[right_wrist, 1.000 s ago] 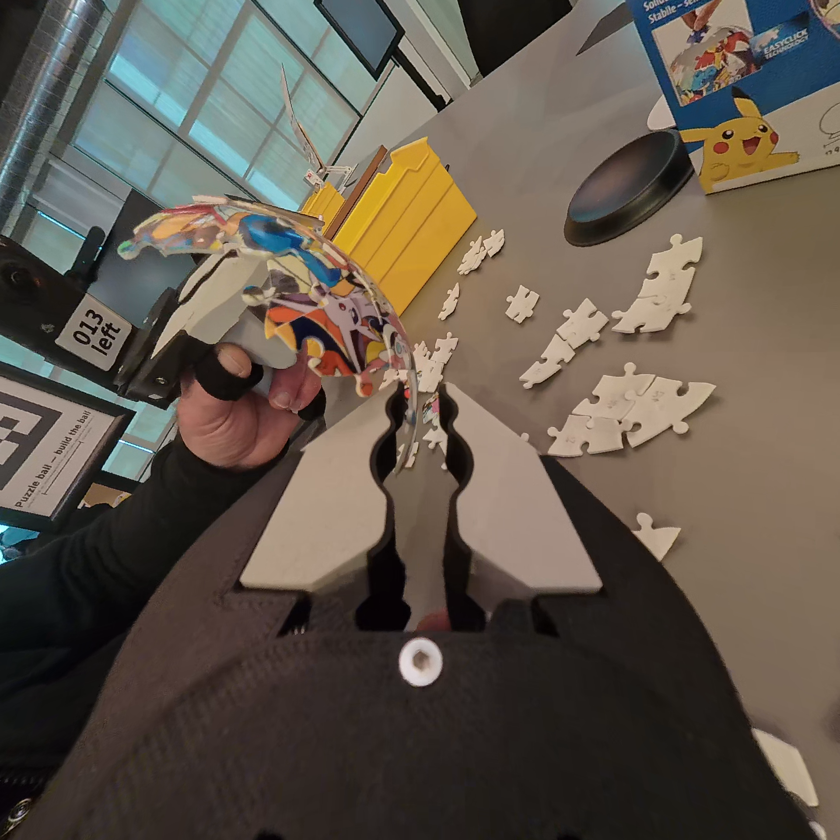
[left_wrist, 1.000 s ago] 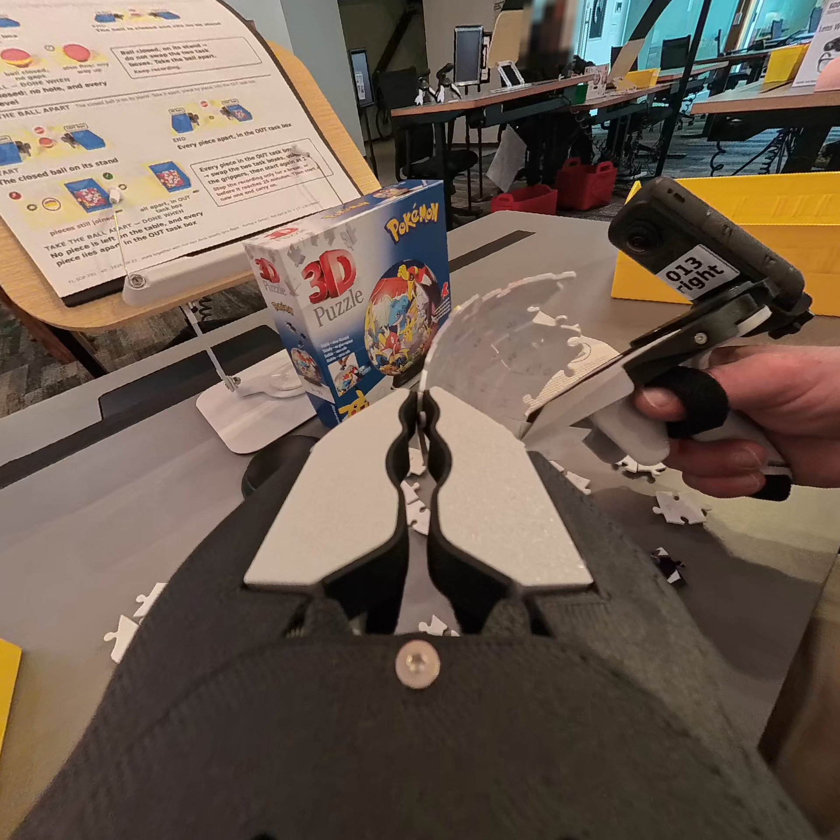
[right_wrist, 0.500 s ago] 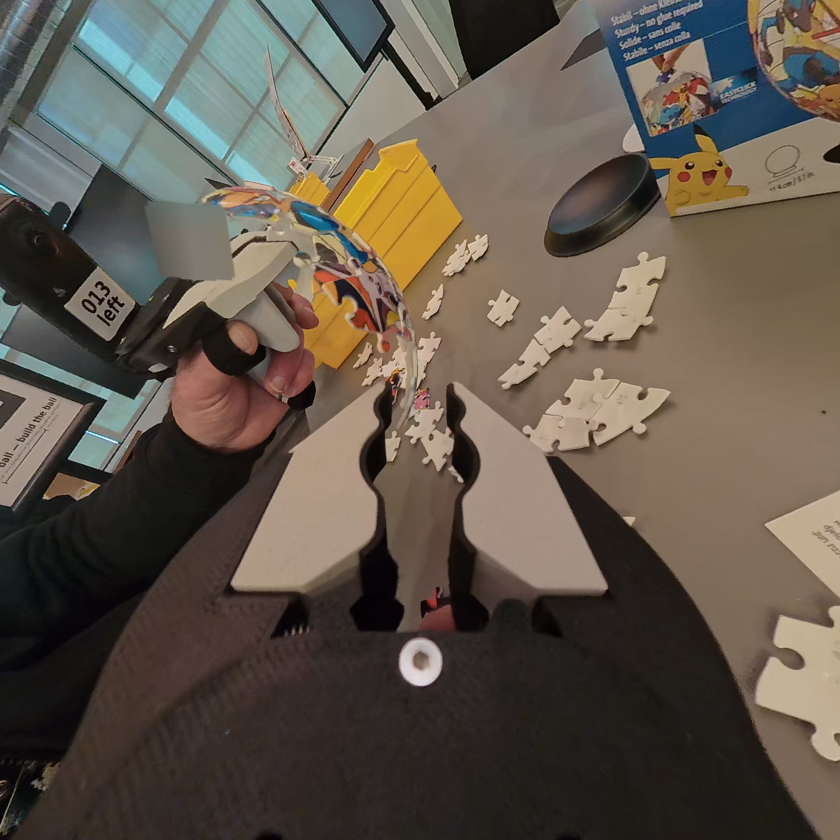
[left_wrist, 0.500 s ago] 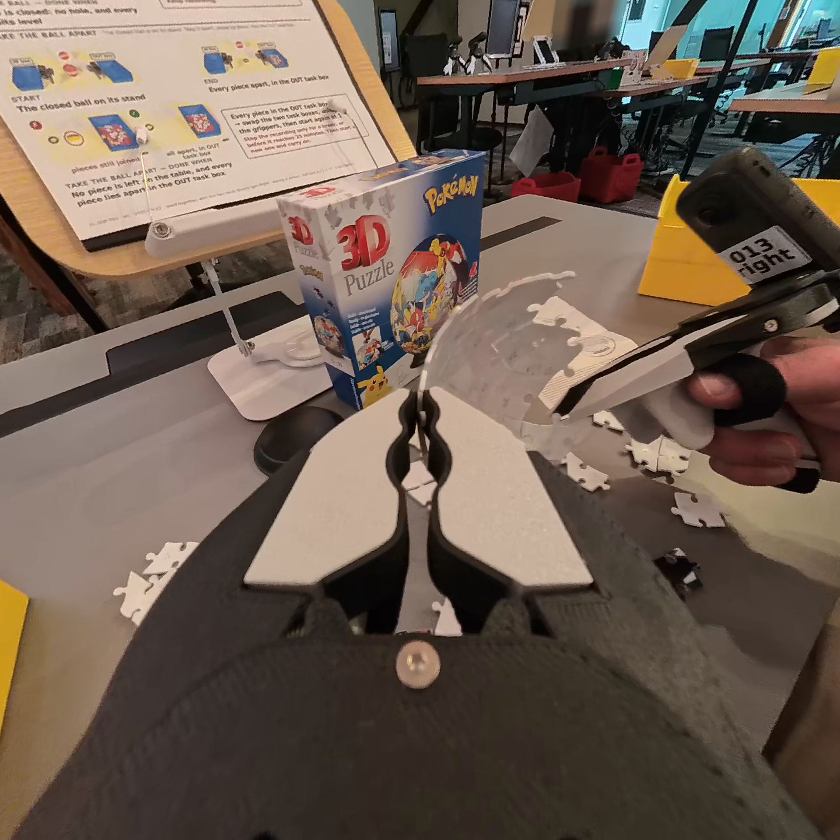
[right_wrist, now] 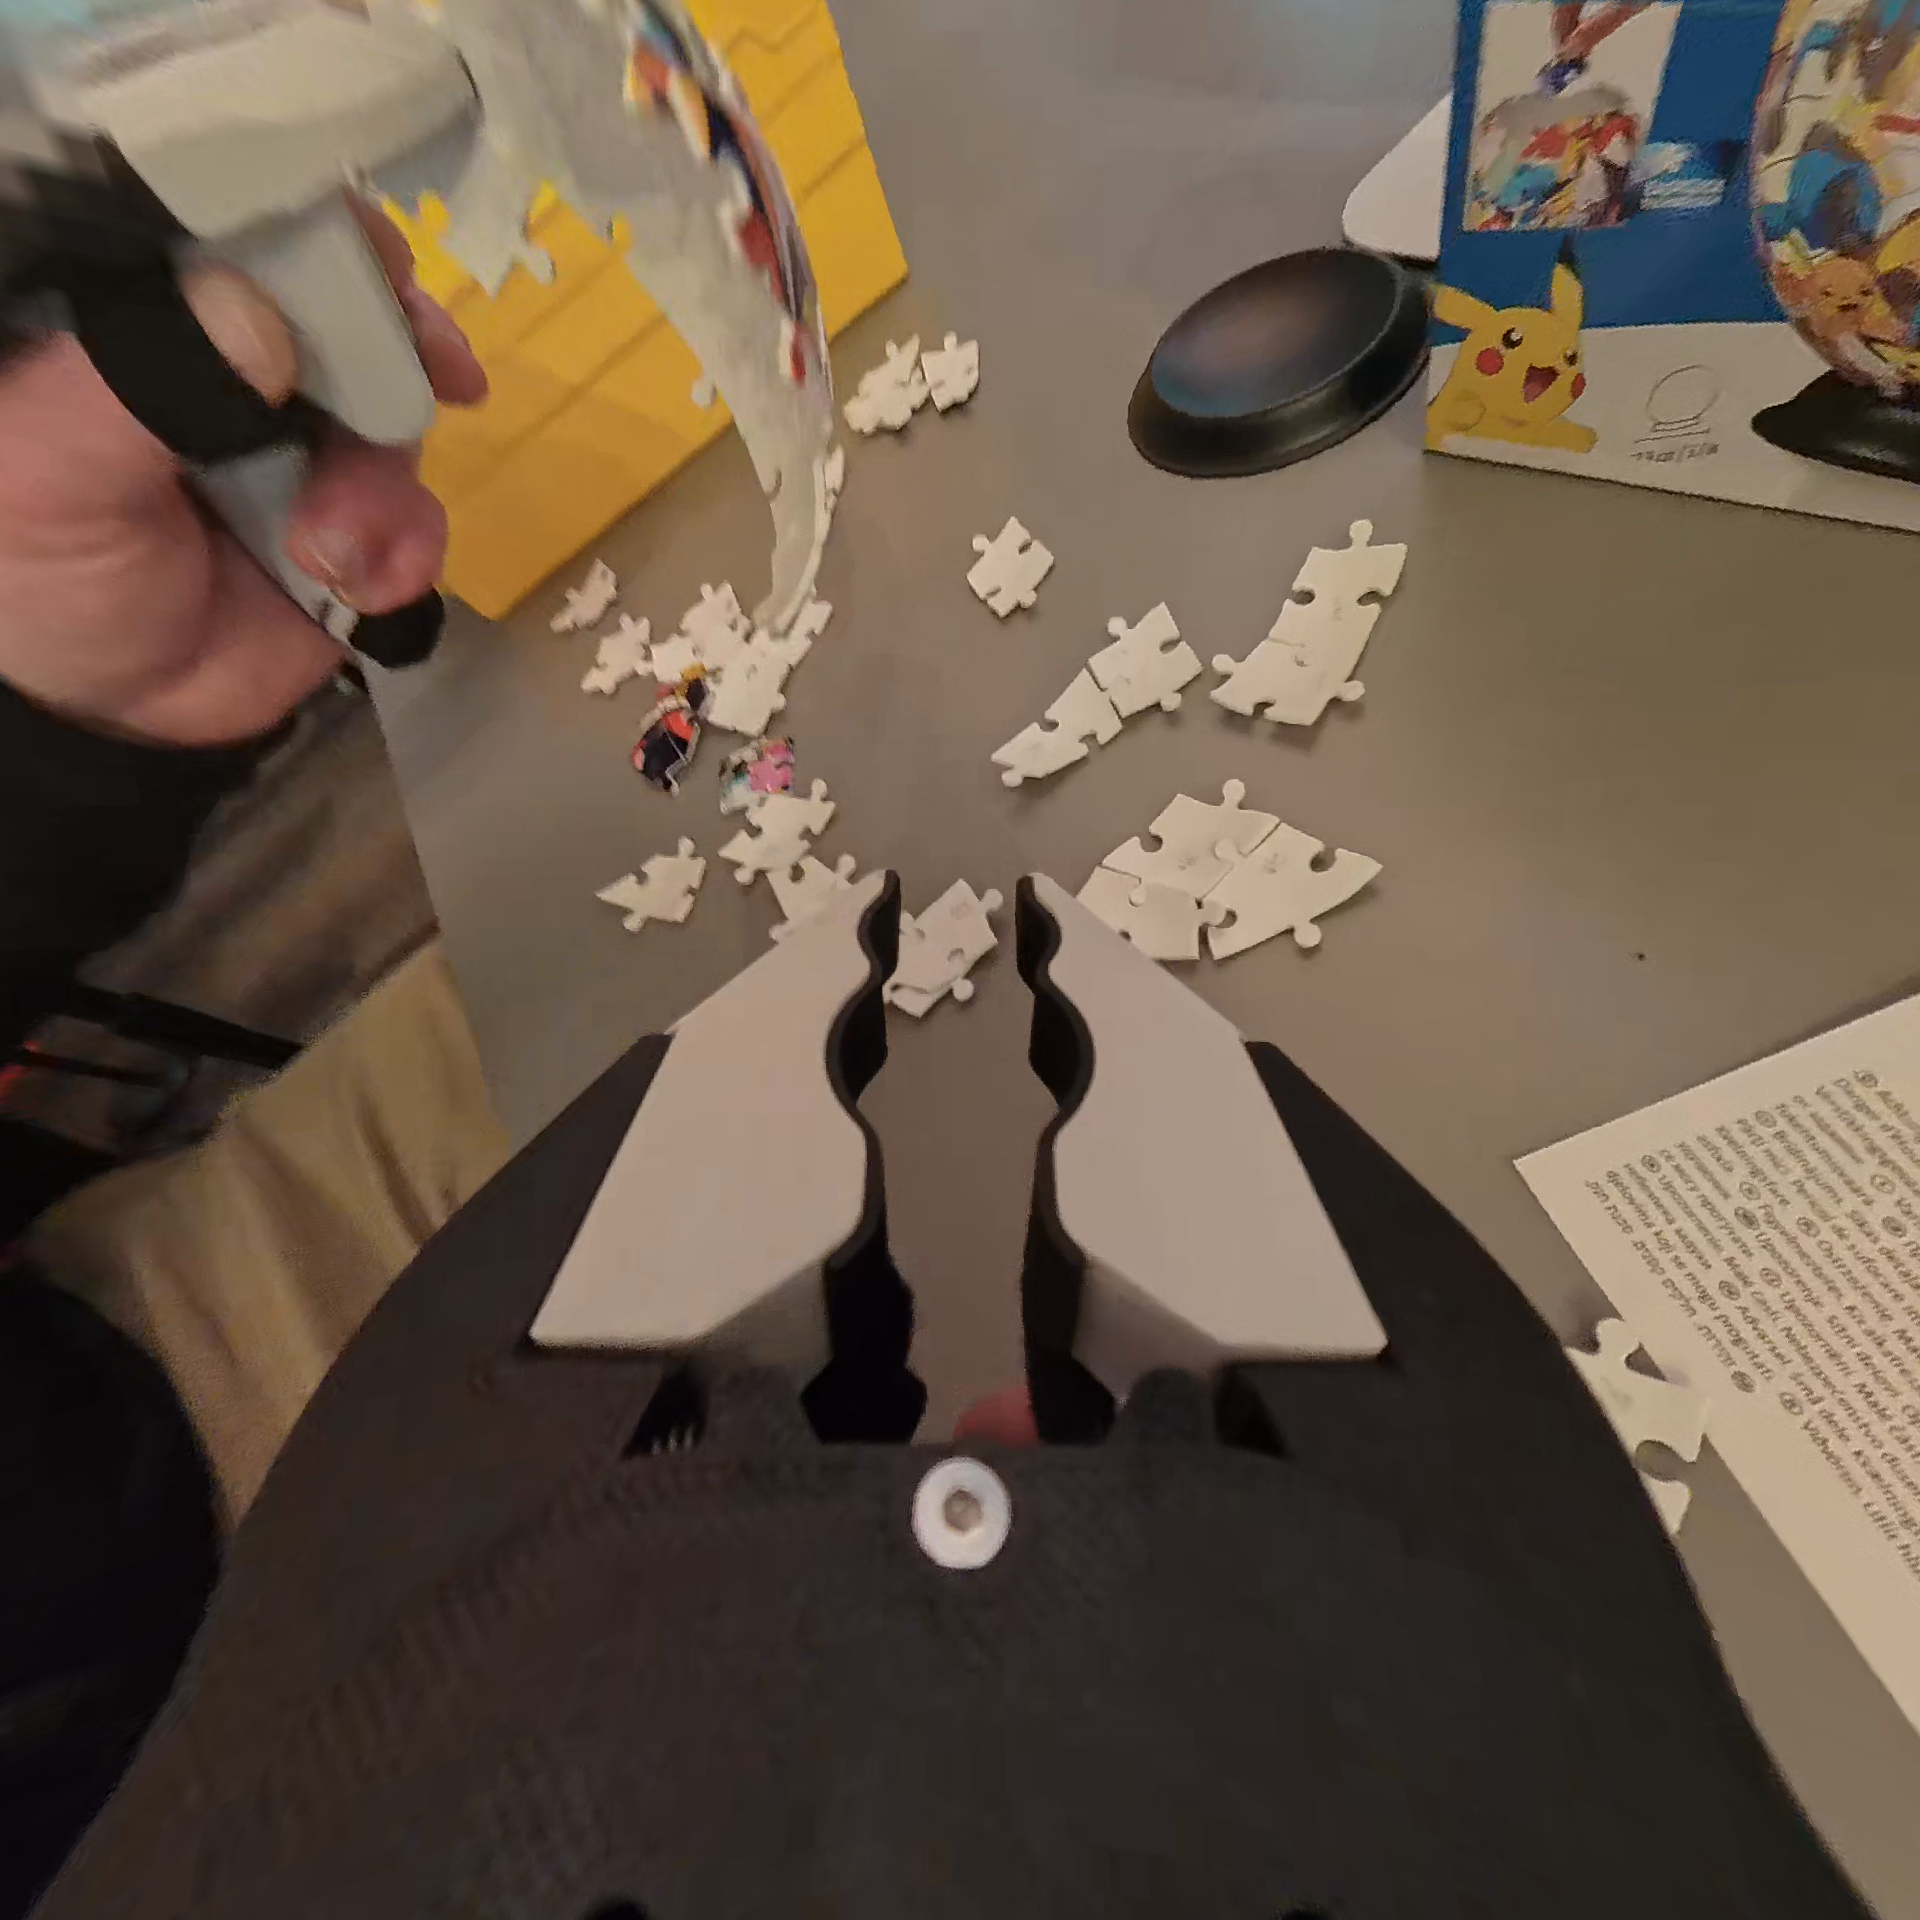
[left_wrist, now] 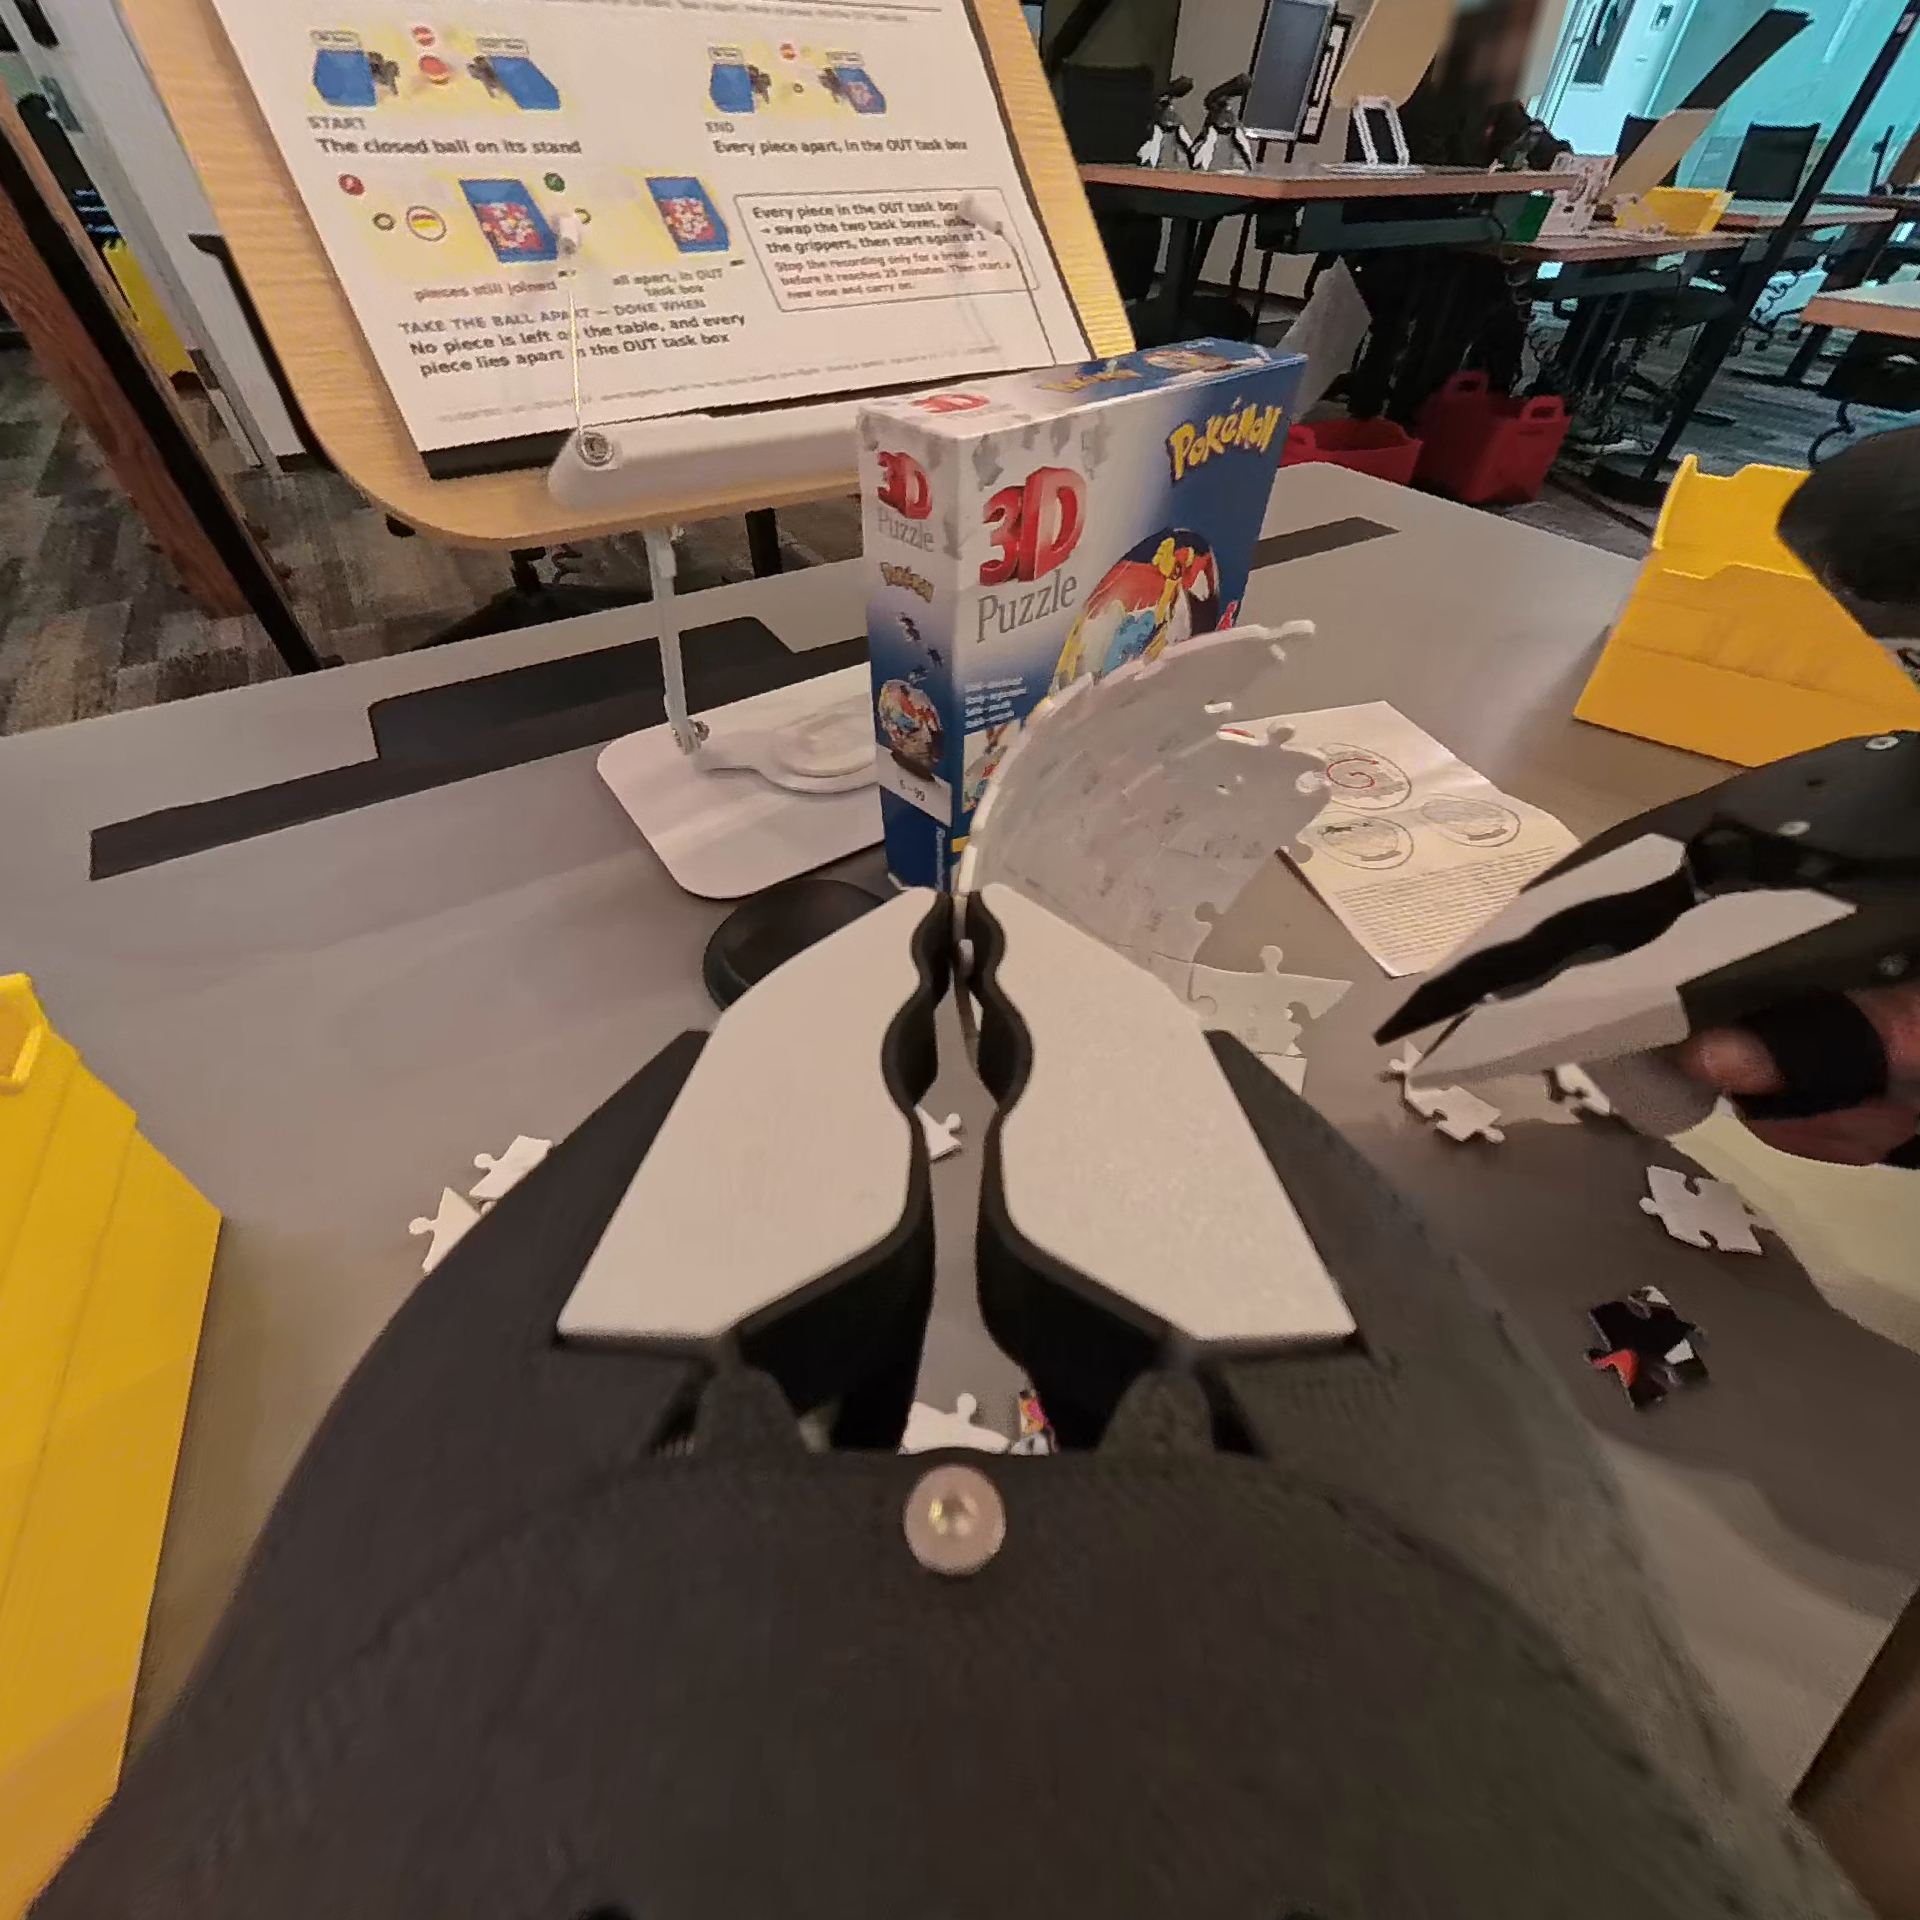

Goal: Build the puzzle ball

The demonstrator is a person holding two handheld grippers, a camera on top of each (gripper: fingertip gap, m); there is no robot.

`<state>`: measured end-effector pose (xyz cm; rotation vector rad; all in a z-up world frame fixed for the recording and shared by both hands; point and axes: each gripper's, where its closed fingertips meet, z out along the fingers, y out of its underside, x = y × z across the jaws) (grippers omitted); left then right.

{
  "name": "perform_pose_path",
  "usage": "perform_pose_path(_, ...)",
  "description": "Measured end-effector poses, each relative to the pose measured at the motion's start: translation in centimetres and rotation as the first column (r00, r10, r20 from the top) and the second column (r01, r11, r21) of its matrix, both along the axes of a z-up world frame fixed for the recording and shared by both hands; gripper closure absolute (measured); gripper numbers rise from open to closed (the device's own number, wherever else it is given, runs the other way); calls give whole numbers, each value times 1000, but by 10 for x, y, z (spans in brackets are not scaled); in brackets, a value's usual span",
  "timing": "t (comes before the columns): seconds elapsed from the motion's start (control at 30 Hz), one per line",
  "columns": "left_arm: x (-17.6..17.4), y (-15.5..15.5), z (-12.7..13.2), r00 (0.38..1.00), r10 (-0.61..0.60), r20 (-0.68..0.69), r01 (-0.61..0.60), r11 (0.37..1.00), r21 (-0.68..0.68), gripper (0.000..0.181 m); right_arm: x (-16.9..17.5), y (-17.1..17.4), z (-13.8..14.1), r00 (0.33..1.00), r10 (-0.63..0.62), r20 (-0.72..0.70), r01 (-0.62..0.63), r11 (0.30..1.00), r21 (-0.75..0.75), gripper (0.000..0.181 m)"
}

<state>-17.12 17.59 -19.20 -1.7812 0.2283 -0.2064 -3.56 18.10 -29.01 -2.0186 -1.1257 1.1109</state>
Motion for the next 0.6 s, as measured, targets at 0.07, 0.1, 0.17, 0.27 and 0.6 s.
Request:
perform_pose_path(0.07,-3,1,-1,1000,4,9,-4,1000,-6,179,-3,-4,-9,998,26,64,-29,998,47,159)
perform_pose_path(0.1,-3,1,-2,1000,5,12,-5,1000,-9,179,-6,-7,-13,995,42,87,-47,997,62,159)
perform_pose_path(0.17,-4,2,-3,1000,8,16,-8,1000,-13,179,-11,-14,-20,989,74,129,-86,992,92,157)
perform_pose_path(0.27,-3,2,-4,1000,4,18,-4,1000,-17,179,-16,-21,-33,966,108,235,-153,971,184,153)
perform_pose_path(0.6,-4,3,-7,1000,8,22,-7,1000,-28,179,-28,-16,-54,930,105,353,-213,935,282,165)
